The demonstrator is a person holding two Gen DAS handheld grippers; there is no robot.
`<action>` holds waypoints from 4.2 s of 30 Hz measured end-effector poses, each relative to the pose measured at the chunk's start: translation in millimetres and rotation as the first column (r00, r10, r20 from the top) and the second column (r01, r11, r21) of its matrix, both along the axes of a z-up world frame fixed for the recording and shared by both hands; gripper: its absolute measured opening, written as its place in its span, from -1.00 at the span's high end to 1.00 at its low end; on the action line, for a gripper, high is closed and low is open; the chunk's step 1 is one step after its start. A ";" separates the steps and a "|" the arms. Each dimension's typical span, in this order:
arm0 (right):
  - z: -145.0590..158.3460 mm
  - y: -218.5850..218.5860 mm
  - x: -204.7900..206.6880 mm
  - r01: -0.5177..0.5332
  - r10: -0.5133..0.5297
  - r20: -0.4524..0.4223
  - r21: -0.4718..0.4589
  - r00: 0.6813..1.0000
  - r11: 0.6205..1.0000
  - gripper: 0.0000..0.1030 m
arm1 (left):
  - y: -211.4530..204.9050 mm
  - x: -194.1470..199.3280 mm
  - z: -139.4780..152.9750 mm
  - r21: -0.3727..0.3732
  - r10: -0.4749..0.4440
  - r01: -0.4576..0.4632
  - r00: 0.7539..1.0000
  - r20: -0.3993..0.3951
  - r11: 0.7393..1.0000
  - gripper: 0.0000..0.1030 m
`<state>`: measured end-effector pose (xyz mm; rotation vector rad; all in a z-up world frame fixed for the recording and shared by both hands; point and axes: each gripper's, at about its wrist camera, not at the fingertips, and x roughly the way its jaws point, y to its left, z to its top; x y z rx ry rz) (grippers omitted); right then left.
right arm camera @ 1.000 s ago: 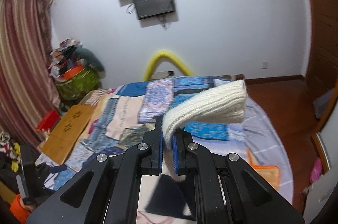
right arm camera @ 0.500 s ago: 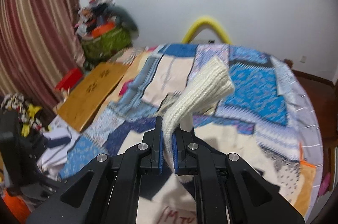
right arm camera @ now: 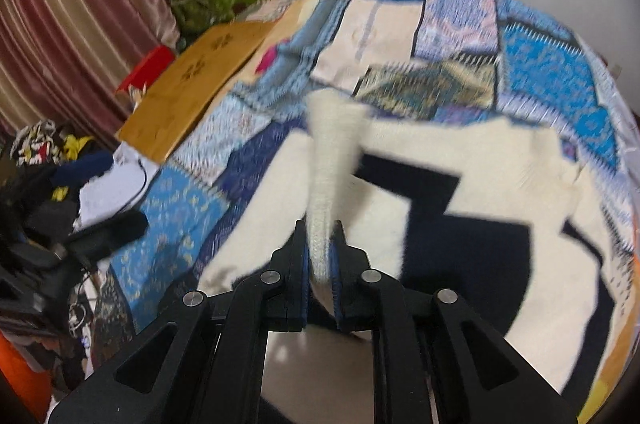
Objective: Fold small clothes
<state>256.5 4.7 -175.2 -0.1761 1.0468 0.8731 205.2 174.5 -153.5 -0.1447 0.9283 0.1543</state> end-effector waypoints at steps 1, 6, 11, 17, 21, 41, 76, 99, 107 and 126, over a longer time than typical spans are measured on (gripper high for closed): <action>-3.6 0.4 -1.5 0.000 0.000 -0.017 -0.001 1.000 1.000 0.79 | 1.1 -0.5 -0.2 -0.001 0.002 -0.002 1.000 -0.001 1.000 -0.81; -15.8 0.8 -7.3 0.001 -0.002 -0.096 -0.012 0.995 1.000 0.55 | 4.2 -2.6 -0.7 -0.002 0.012 -0.012 1.000 -0.007 1.000 -0.81; -7.5 -10.7 -13.1 -0.016 0.016 -0.092 0.000 0.996 1.000 0.22 | 5.1 -3.6 -0.3 -0.001 0.022 -0.022 1.000 -0.012 1.000 -0.81; 19.9 -40.0 -11.9 0.002 -0.001 -0.019 0.028 1.000 1.000 0.13 | 3.1 4.3 -2.4 -0.039 0.023 -0.024 0.999 -0.028 0.999 -0.81; 40.5 -72.7 -4.2 0.047 -0.049 0.056 0.034 0.997 0.998 0.12 | -1.0 14.7 -9.6 -0.075 0.014 -0.018 0.999 -0.050 0.997 -0.81; 19.4 -271.6 41.8 0.432 -0.423 0.131 -0.041 0.896 0.901 -0.18 | -6.1 65.8 -82.4 -0.354 0.031 -0.129 0.963 -0.268 0.926 -0.37; -72.1 -303.9 62.9 0.503 -0.507 -0.110 -0.061 0.855 0.862 -0.18 | -32.0 65.7 -87.6 0.008 0.021 -0.020 0.981 -0.193 1.000 0.64; -100.6 -307.4 102.7 0.557 -0.543 -0.227 -0.001 0.808 0.830 -0.18 | -1.1 115.7 -107.2 -0.208 0.022 -0.071 0.974 -0.228 0.975 -0.24; -95.9 -298.1 100.8 0.533 -0.520 -0.198 0.014 0.831 0.846 0.36 | -9.9 120.6 -99.4 -0.162 0.007 -0.038 0.981 -0.192 0.986 0.36; -28.2 -241.7 126.8 0.474 -0.477 0.029 0.070 0.879 0.878 0.76 | 21.0 123.7 -80.0 0.036 0.151 -0.148 0.979 -0.137 0.988 0.64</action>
